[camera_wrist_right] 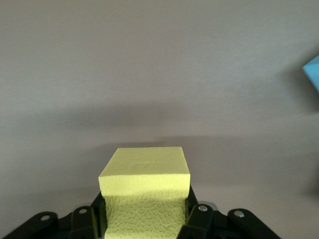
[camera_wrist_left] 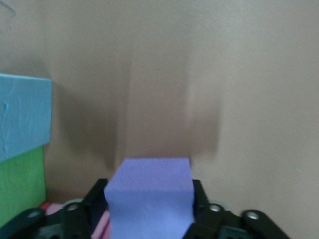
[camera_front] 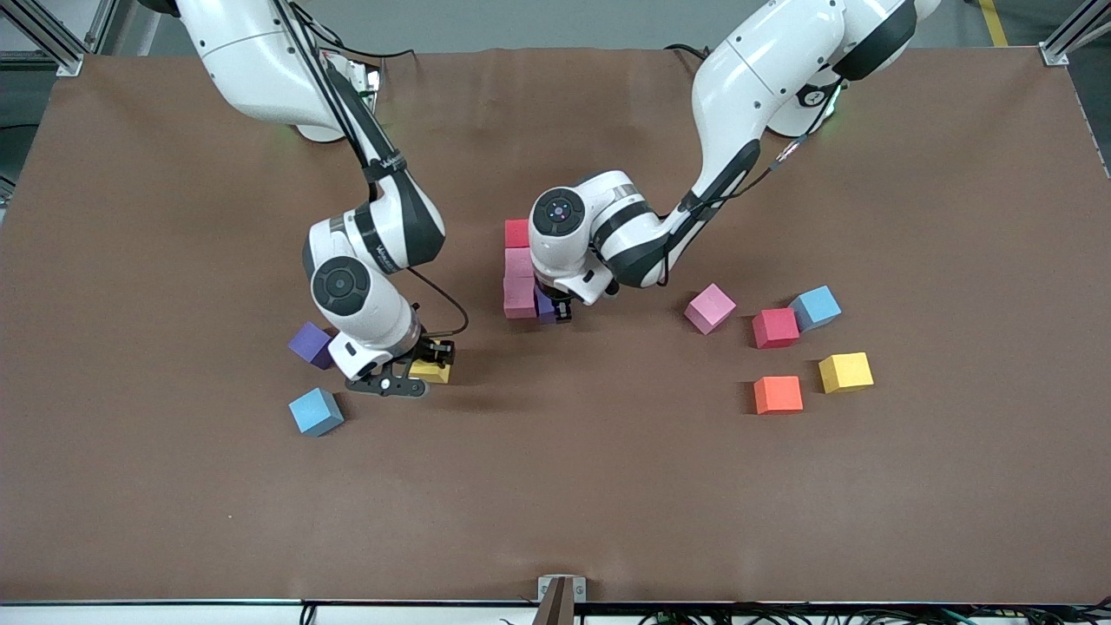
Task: Arrange 11 blocks into digit 3
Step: 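Place the purple cube by the pink cubes while the right gripper carries yellow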
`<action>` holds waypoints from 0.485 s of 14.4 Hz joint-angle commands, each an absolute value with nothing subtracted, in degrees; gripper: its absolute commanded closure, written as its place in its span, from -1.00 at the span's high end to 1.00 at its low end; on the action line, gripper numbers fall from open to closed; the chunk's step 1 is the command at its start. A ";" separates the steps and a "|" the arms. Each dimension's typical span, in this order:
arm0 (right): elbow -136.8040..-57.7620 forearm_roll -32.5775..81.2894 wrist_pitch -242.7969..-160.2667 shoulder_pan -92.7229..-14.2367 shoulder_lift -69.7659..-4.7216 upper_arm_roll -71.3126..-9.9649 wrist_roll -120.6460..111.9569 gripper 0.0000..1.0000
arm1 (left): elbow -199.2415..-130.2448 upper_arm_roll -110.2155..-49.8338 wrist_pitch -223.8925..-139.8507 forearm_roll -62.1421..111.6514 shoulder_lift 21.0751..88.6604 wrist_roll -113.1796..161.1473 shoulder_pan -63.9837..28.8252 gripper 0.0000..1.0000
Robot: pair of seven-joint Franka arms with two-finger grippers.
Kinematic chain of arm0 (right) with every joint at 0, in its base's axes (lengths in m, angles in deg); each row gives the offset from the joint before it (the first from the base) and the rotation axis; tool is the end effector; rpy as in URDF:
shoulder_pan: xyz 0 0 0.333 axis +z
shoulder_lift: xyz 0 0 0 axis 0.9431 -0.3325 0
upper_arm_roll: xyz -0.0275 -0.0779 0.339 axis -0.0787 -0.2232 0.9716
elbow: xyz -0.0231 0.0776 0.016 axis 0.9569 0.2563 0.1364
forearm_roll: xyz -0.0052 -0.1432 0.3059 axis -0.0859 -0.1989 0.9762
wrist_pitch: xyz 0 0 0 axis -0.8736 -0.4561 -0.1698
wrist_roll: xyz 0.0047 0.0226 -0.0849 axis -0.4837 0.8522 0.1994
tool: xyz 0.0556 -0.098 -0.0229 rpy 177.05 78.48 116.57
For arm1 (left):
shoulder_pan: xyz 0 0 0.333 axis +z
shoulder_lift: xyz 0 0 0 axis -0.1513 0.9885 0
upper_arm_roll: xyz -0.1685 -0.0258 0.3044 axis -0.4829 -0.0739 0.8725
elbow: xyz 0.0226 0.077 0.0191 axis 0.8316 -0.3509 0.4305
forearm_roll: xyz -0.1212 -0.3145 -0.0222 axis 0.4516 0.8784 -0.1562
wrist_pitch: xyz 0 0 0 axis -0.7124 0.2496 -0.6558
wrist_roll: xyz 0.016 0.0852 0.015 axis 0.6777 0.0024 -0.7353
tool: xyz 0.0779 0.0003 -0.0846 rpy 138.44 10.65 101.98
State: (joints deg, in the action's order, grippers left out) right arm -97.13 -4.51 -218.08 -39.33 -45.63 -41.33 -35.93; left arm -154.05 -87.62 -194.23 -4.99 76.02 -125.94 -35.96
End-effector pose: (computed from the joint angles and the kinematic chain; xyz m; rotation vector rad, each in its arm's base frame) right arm 0.5808 0.2874 0.3241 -3.0807 0.1555 -0.0062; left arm 0.4650 -0.4970 0.2493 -2.0658 -2.3292 0.0671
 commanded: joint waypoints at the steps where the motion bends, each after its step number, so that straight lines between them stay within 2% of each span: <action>1: -96.26 -3.44 -217.83 -38.15 -45.60 -41.43 -37.93 -1.00 | -154.33 -87.89 -190.94 -5.51 74.60 -129.00 -35.95 1.00; 4: -94.42 -3.44 -218.01 -36.49 -46.99 -41.34 -38.48 -1.00 | -154.42 -88.15 -187.07 -4.54 71.09 -127.86 -35.95 1.00; 7: -88.89 -3.44 -217.66 -33.59 -50.51 -41.34 -33.66 -1.00 | -154.59 -88.15 -183.20 -4.54 68.54 -125.58 -35.08 1.00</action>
State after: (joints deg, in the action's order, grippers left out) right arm -93.68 -4.27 -218.13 -35.66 -47.28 -41.01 -36.79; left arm -153.48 -88.10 -185.96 -4.96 71.52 -125.15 -35.83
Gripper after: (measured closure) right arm 0.419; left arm 0.000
